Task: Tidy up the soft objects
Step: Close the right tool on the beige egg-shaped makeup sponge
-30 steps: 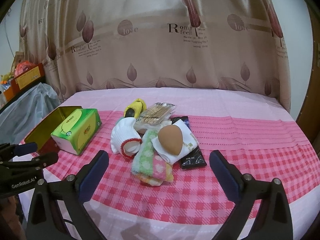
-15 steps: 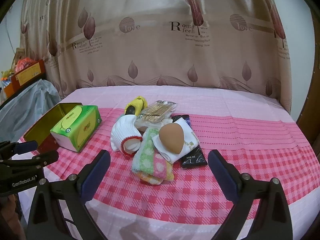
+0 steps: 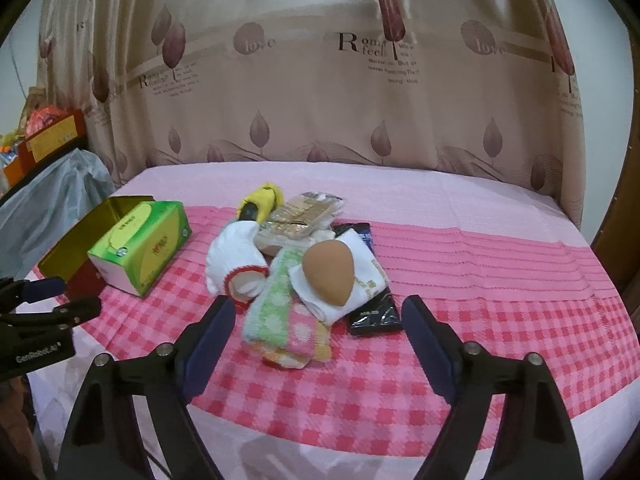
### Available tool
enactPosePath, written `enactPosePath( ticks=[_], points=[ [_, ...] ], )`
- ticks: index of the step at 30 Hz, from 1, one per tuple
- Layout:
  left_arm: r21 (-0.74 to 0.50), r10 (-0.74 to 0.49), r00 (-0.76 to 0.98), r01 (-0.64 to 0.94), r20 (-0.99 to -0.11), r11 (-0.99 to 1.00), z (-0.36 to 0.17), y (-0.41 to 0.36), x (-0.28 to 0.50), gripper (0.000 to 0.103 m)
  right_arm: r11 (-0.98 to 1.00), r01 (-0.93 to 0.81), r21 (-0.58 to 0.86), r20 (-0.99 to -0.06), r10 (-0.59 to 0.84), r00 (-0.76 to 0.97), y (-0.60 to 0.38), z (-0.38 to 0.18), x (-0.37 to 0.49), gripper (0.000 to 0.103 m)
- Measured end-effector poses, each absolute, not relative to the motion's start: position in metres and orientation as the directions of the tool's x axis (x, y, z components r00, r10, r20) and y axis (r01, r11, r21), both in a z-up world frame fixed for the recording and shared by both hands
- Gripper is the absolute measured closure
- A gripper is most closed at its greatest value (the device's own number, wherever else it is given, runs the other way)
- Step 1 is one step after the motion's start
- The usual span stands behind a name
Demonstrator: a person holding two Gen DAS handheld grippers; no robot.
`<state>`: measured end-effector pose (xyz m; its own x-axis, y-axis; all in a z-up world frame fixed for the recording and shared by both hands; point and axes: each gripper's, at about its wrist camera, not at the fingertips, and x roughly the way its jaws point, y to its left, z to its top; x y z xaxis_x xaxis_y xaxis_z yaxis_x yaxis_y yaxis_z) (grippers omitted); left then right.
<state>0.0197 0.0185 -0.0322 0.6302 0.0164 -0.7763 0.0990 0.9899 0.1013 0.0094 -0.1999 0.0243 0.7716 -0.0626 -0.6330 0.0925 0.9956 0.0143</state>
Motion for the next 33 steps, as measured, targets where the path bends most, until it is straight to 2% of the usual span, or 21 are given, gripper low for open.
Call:
enactPosePath(
  ticks=[7, 12, 22, 25, 27, 33],
  points=[
    [0.1, 0.021, 0.615, 0.095, -0.788, 0.99, -0.041, 0.025, 0.029, 0.037, 0.997, 0.072, -0.024, -0.651, -0.07, 0.756, -0.211, 0.016, 0.033, 0.031],
    [0.11, 0.024, 0.606, 0.105, -0.795, 0.988, -0.047, 0.024, 0.036, 0.037, 0.998, 0.045, -0.032, -0.677, -0.055, 0.734, -0.213, 0.004, 0.054, 0.043],
    [0.115, 0.015, 0.584, 0.134, -0.812, 0.984, -0.058, 0.019, 0.053, 0.037, 0.998, 0.028, -0.05, -0.698, -0.055, 0.714, -0.213, -0.01, 0.077, 0.046],
    [0.113, 0.01, 0.576, 0.144, -0.817, 0.983, -0.061, 0.015, 0.059, 0.037, 0.999, 0.02, -0.047, -0.706, -0.047, 0.707, -0.212, -0.013, 0.082, 0.051],
    [0.112, 0.007, 0.573, 0.149, -0.819, 0.982, -0.063, 0.013, 0.062, 0.037, 0.999, 0.014, -0.043, -0.708, -0.041, 0.705, -0.212, -0.015, 0.084, 0.058],
    [0.107, -0.006, 0.577, 0.162, -0.817, 0.981, -0.061, 0.004, 0.073, 0.037, 1.0, 0.011, -0.018, -0.713, -0.02, 0.701, -0.216, -0.018, 0.089, 0.065]
  ],
)
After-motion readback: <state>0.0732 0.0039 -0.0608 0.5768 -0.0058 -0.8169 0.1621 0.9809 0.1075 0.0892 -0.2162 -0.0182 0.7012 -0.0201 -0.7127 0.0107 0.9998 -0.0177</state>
